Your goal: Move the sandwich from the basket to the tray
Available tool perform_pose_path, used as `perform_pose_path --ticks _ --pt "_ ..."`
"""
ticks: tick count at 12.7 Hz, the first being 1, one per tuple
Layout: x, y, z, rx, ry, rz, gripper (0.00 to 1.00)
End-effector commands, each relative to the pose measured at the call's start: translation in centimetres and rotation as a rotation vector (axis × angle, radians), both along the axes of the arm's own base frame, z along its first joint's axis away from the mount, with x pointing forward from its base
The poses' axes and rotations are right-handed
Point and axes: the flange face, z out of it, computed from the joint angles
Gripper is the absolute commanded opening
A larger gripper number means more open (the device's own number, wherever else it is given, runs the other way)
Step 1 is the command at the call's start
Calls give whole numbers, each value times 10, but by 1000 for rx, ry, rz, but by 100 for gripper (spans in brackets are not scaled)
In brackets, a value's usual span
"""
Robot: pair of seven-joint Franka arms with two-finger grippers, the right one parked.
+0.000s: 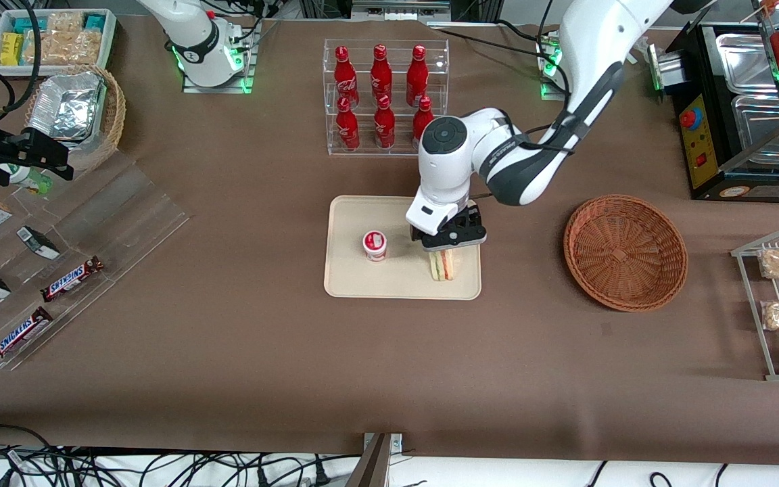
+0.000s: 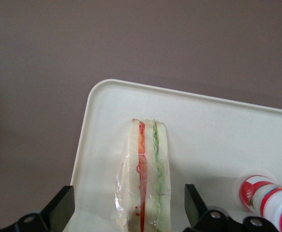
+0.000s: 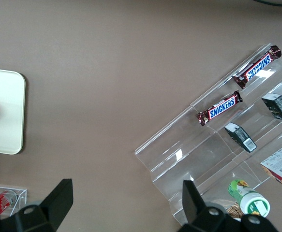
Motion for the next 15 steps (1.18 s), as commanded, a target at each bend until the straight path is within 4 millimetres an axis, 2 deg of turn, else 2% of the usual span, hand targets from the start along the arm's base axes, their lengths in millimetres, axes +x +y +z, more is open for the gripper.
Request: perform_pose_path --ticks 1,4,9,12,15 --pt "15 6 53 11 6 67 100" --pt "46 38 98 -5 62 79 100" --pt "91 132 188 -39 214 -39 100" --pt "111 206 211 -59 268 -112 100" --pt "123 280 218 -88 298 -206 100"
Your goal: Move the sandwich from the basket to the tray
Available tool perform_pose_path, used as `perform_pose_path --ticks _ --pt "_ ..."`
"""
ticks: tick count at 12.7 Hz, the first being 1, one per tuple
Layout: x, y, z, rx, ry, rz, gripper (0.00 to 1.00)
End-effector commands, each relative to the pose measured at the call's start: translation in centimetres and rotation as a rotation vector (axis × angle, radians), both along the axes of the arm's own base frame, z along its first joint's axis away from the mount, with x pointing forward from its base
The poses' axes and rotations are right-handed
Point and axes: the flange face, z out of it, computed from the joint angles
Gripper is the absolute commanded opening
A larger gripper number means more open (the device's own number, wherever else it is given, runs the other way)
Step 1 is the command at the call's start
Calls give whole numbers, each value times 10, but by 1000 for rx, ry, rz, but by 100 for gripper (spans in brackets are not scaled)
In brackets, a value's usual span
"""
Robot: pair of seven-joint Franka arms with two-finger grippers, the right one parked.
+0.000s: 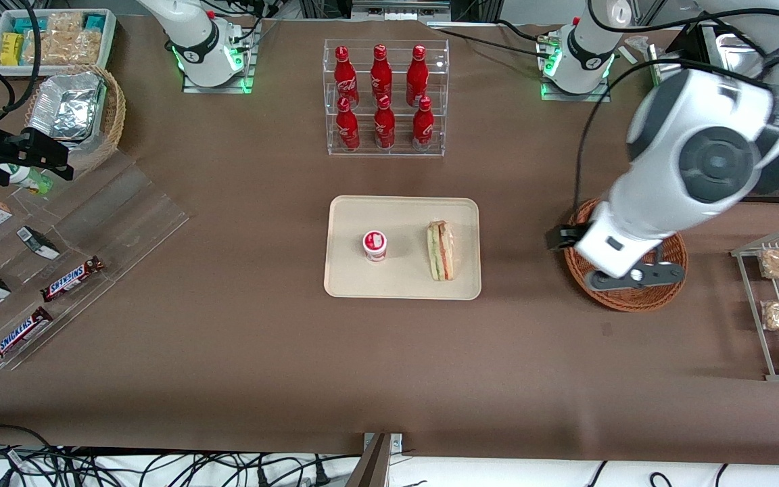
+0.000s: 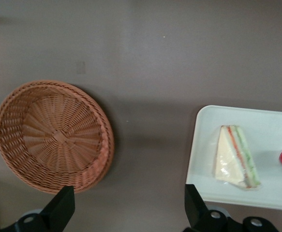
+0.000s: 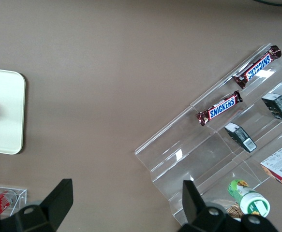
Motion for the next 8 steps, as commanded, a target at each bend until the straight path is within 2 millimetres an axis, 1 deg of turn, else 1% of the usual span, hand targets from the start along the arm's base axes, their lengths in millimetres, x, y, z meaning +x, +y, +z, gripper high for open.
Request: perform_pose_path --ticks 1,2,3,8 --pt "3 44 8 -33 24 -90 100" --pt "5 58 4 -26 31 -115 100" --pt "5 66 0 -24 38 -137 100" --pt "7 71 -3 -66 45 -136 100"
